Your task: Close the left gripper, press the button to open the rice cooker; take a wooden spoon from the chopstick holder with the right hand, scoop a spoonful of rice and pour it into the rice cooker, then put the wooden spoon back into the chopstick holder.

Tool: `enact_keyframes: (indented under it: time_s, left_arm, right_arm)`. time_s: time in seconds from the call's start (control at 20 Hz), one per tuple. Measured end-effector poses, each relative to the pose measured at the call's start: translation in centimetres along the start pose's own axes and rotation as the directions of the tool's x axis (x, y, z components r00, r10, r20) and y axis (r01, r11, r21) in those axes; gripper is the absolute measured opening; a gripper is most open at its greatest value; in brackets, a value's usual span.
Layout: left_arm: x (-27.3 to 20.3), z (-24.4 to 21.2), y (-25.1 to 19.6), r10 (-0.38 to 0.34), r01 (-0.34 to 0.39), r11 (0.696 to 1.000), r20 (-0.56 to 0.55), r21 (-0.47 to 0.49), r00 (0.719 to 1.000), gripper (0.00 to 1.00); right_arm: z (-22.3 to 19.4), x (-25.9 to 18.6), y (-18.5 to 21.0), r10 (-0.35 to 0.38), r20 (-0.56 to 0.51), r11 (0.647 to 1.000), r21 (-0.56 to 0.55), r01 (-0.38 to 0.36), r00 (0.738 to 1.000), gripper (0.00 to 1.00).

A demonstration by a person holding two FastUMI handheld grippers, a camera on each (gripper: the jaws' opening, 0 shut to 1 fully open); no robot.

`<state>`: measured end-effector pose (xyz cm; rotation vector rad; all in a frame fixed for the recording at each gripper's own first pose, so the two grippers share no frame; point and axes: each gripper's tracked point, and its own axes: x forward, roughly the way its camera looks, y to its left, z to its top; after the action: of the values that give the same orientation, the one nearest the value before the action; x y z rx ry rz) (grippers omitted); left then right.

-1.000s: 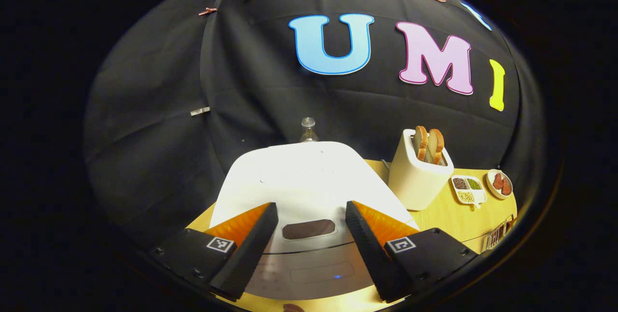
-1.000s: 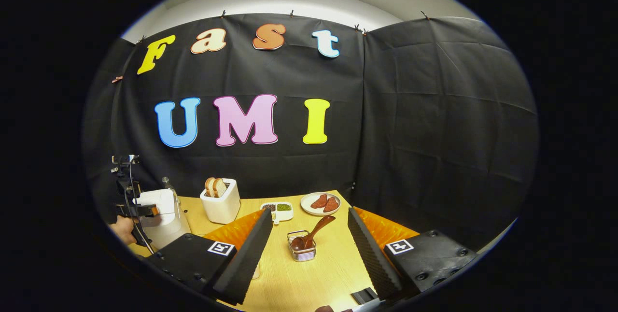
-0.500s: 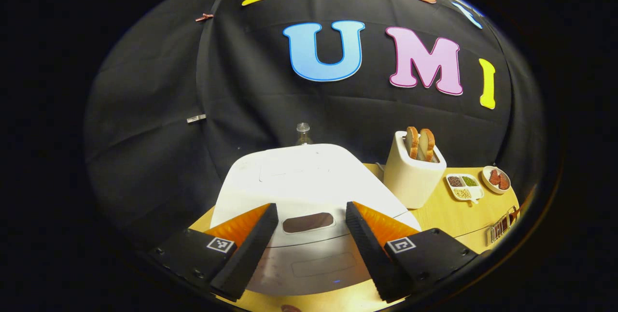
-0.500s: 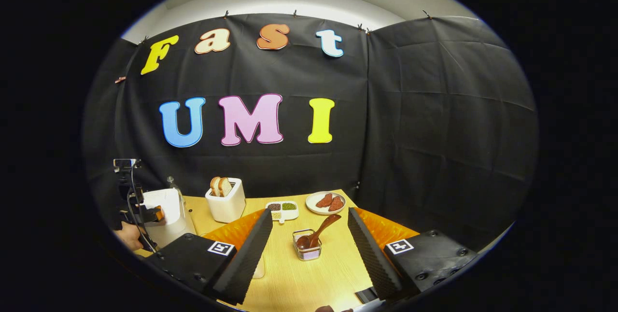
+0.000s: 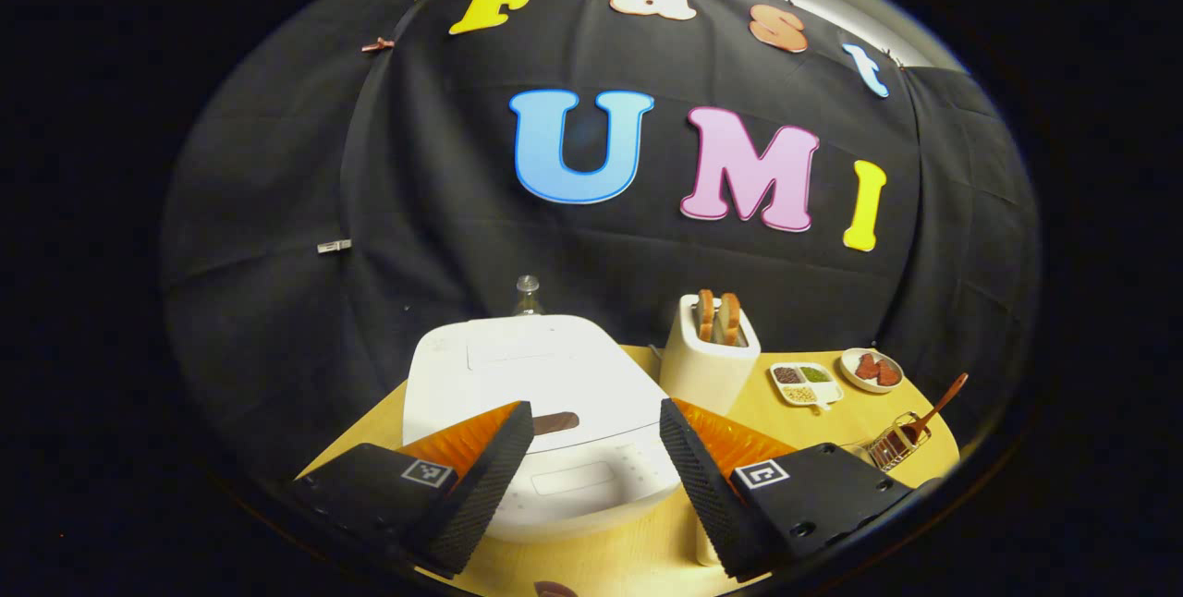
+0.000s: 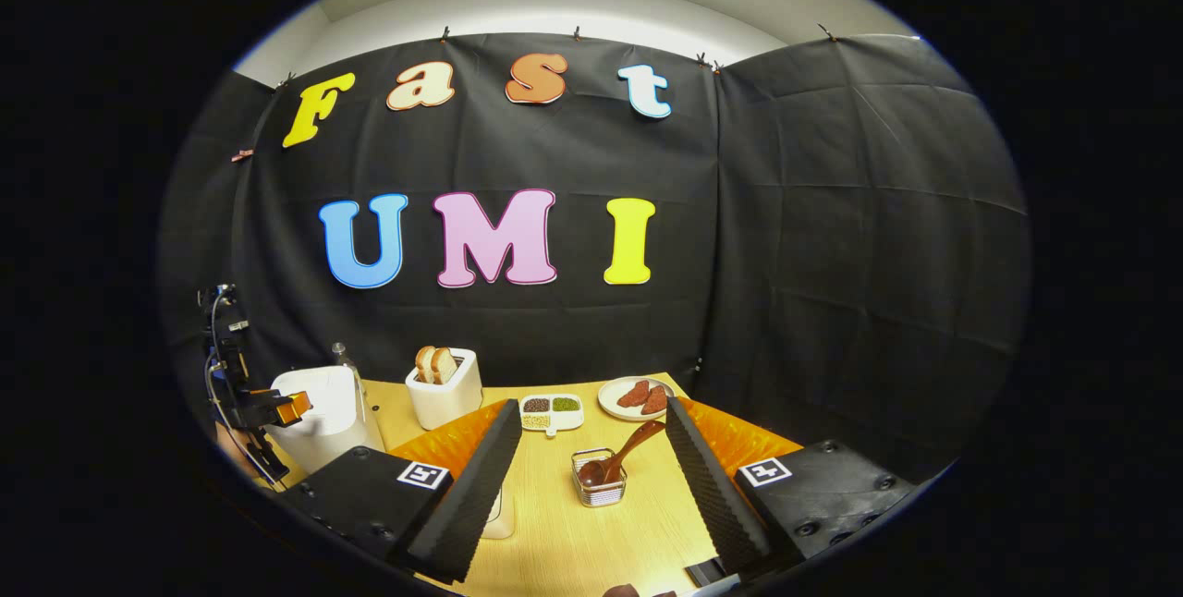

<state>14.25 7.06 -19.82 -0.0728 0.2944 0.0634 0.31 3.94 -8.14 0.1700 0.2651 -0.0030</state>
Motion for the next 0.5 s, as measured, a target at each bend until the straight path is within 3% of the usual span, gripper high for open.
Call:
enact_keyframes:
  time_s: [0.5]
  left_arm:
    - [-11.1,6.0,-5.3,-0.133,0.123,0.989,0.137,0.085,0.982,0.95]
  right_arm:
    - [2.5,1.5,0.5,0.075,0.049,0.996,-0.053,-0.072,0.996,0.98]
